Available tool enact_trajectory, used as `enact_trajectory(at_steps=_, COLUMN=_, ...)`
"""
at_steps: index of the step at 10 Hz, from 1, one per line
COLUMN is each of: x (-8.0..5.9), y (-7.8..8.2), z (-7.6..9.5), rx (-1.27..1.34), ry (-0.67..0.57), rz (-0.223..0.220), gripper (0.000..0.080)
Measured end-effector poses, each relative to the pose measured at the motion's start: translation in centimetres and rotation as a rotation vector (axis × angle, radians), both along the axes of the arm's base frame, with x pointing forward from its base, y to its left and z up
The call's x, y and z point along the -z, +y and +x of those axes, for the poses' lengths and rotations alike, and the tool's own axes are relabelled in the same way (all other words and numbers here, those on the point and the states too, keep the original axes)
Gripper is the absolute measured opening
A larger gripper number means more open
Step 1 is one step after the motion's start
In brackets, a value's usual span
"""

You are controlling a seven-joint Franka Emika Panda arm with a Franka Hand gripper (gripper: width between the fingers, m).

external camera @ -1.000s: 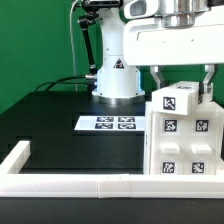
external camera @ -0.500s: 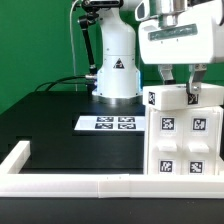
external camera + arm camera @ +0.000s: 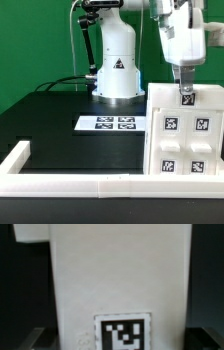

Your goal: Assemble cabinet

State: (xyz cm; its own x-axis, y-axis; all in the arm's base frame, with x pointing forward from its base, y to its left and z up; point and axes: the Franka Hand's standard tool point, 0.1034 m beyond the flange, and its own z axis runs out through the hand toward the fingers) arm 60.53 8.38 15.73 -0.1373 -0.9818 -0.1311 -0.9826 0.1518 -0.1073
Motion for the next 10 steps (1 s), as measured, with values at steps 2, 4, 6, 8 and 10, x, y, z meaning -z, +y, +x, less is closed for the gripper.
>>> enact_trajectory(at_steps=2, x=0.0, y=-0.3, z=0.0, rx=0.121, ry=0.015, rz=0.02, gripper=0.0556)
enact_trajectory(at_steps=4, x=0.0, y=-0.6, z=0.1, rx=0.197, ry=0.021, rz=0.037, gripper=0.0556)
enact_trajectory(at_steps=6, x=0.0, y=-0.6, z=0.0, rx=0.165, ry=0.018, rz=0.034, gripper=0.0556)
enact_trajectory(at_steps=8, x=-0.7, y=-0.3, z=0.0, rx=0.126, ry=0.005, rz=0.037, gripper=0.0643)
enact_trajectory(at_steps=10, x=-1.9, y=0.0, z=0.0, rx=0.101, ry=-0.014, rz=0.048, gripper=0.0791)
